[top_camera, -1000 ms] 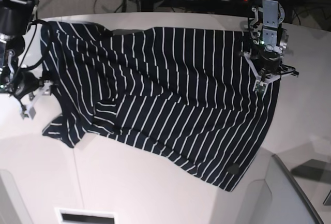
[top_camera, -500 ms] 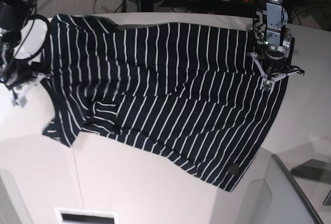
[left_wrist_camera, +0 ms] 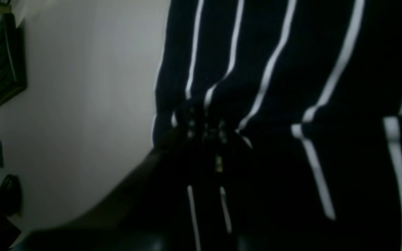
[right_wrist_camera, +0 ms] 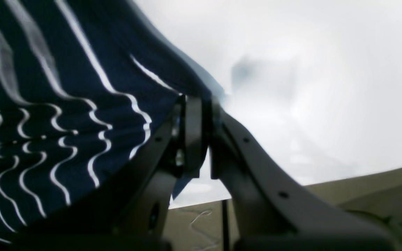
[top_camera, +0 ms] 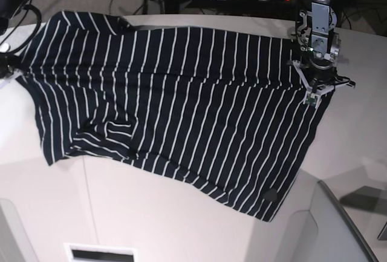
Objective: Layout the t-shirt on the table in an organized manner, then fold the t-shirt properly
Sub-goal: 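Pull the shirt edge taut between both grippers and lay it down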
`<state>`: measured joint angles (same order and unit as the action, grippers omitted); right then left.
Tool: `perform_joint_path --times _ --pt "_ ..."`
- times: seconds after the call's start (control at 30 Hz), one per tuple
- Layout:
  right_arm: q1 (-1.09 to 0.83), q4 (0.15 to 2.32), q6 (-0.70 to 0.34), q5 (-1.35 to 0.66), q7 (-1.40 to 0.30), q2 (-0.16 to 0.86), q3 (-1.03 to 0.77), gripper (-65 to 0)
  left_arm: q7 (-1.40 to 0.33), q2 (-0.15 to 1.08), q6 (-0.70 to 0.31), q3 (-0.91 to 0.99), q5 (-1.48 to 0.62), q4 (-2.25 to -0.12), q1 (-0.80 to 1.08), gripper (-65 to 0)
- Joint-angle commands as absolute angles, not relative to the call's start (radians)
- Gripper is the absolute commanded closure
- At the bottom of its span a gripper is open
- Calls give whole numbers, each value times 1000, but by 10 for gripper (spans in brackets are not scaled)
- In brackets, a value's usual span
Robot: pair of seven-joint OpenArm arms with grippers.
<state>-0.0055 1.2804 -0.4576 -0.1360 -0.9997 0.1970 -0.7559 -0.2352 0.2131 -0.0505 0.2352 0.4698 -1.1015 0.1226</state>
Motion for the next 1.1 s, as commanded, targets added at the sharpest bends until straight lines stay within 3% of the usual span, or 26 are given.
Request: perform_joint_path --times 0.0,0.27,0.47,0.57,0.67,0.77,0.97,1.07 --pt "2 1325 -446 -68 -1004 211 -782 -5 -286 220 -71 237 466 -1098 131 0" --pt "-7 1590 -452 51 -1150 97 -825 -32 -294 214 -71 237 460 -1178 150 0" --pt "-79 1788 -449 51 -1158 94 -711 -302 -300 200 -76 237 461 -1316 179 0" --pt "-97 1847 -447 54 -1155 73 -711 -353 -366 191 -79 237 460 -1357 179 0" --pt "-122 1851 -453 48 -1148 67 -682 -351 -374 179 -79 236 460 -1363 177 0" --pt "-133 1811 -453 48 -1148 68 -555 -308 -372 177 -79 225 460 -1346 156 0" --pt "-131 1755 -453 48 -1153 65 -403 -81 -372 151 -79 208 469 -1213 62 0" --pt "-127 1692 -453 48 -1156 65 -387 -27 -372 150 -79 208 469 -1176 58 0"
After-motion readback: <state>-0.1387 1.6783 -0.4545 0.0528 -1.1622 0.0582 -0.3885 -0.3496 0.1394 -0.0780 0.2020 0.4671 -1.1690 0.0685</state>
